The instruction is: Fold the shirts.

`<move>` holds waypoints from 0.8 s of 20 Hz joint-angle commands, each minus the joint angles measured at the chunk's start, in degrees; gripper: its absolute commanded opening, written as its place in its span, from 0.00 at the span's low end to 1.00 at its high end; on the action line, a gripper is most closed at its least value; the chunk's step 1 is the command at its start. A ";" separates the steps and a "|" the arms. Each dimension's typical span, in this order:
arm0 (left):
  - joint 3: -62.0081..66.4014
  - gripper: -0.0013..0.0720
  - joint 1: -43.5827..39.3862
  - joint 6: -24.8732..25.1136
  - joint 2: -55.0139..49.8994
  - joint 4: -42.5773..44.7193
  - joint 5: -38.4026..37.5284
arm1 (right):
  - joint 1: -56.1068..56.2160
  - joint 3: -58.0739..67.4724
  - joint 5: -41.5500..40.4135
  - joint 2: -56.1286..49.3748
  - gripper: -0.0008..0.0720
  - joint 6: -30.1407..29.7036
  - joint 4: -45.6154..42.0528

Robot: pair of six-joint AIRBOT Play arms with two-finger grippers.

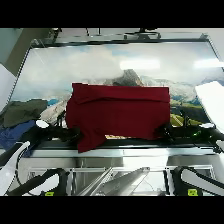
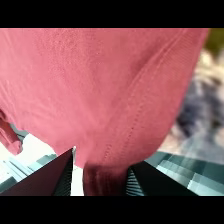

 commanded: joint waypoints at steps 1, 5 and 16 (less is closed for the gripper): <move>2.25 0.05 -2.60 1.01 -3.91 1.01 -0.52 | -3.26 0.07 -0.79 0.02 0.59 1.55 -0.13; 3.61 0.05 -2.58 0.94 -0.83 0.96 -0.79 | -10.43 0.07 2.14 0.00 0.59 2.12 -0.15; 8.72 0.05 4.85 3.34 16.09 -1.70 -3.08 | -11.19 6.54 12.24 2.93 0.04 5.11 -2.80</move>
